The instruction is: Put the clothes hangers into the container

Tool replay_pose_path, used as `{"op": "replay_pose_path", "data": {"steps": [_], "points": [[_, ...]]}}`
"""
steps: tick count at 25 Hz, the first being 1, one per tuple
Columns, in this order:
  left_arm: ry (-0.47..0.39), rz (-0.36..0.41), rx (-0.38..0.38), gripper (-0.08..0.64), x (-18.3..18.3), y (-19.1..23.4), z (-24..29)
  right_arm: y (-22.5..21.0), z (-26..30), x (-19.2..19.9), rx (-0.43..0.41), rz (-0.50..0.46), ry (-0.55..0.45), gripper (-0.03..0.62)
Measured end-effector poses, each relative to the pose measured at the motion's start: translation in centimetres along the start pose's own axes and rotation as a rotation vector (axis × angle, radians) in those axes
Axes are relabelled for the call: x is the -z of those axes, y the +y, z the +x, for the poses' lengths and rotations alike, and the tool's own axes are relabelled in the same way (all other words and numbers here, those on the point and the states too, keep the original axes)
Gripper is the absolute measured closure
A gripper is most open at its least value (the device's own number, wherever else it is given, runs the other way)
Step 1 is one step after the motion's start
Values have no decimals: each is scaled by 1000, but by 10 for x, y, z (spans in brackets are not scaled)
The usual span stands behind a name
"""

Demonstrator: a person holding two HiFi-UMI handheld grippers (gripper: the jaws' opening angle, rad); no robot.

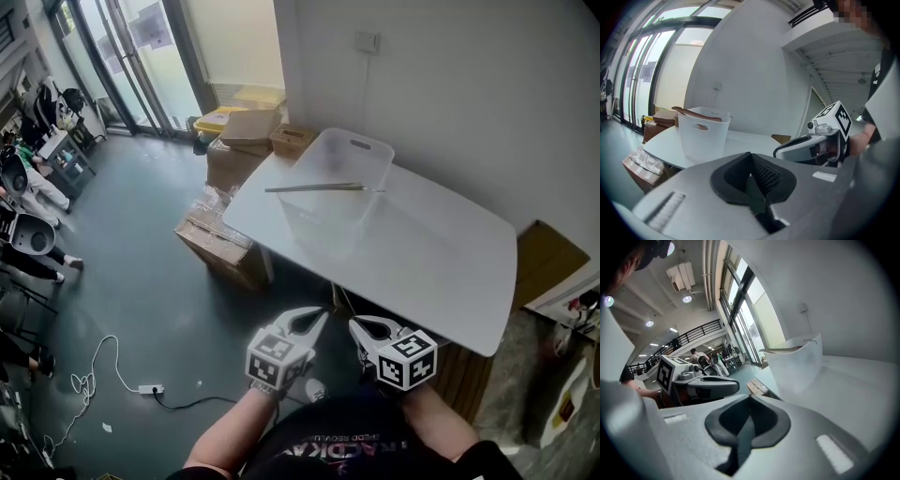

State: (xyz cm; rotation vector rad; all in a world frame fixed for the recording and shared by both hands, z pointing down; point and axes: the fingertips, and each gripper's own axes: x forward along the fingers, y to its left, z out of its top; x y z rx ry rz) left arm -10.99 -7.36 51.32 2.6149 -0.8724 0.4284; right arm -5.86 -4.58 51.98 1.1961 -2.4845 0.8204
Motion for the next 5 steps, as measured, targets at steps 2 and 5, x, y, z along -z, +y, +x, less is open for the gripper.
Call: {"op": "replay_pose_path", "data": {"steps": [2,5], "points": [[-1,1,-1,554,-1,2,1,-1,2,0,-1,0,0,589],[-3,2,-1,554,-1,6,4,-4,5,-1,-1,1,3,589]]}}
